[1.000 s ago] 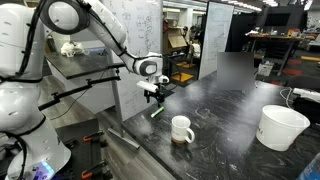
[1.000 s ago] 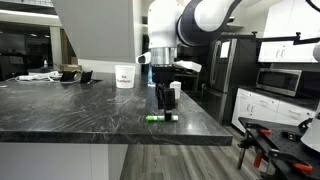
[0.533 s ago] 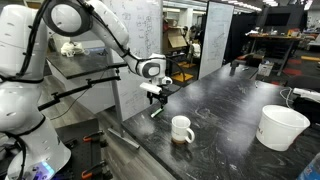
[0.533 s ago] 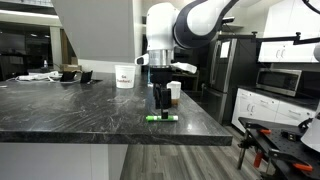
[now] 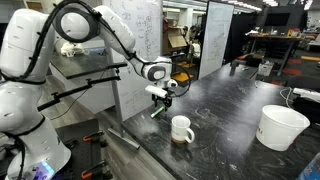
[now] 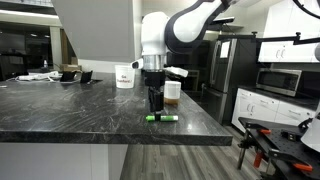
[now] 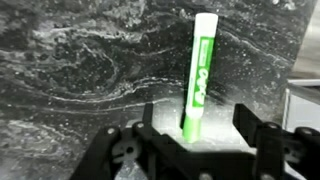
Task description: Pick up the pen from the table and put it in the mug cup.
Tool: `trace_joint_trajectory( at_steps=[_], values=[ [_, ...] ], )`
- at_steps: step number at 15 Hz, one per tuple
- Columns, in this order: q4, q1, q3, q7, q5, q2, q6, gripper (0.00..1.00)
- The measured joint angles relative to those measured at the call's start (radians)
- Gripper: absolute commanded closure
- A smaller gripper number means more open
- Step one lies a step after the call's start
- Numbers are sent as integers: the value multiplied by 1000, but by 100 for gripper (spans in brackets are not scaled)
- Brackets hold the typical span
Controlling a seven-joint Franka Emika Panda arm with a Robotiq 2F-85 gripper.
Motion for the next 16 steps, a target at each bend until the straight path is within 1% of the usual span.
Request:
trace_joint_trajectory(
  at_steps=[6, 8, 9, 11, 13, 16],
  values=[
    [48, -4, 0, -6, 0, 43, -1, 81],
    [54, -9, 0, -6, 0, 44, -1, 95],
    [56, -11, 0, -6, 0, 44, -1, 100],
    [58, -15, 0, -6, 2, 42, -1, 95],
    [58, -25, 0, -6, 5, 37, -1, 95],
    [46, -58, 0, -24, 31, 6, -1, 95]
  ],
)
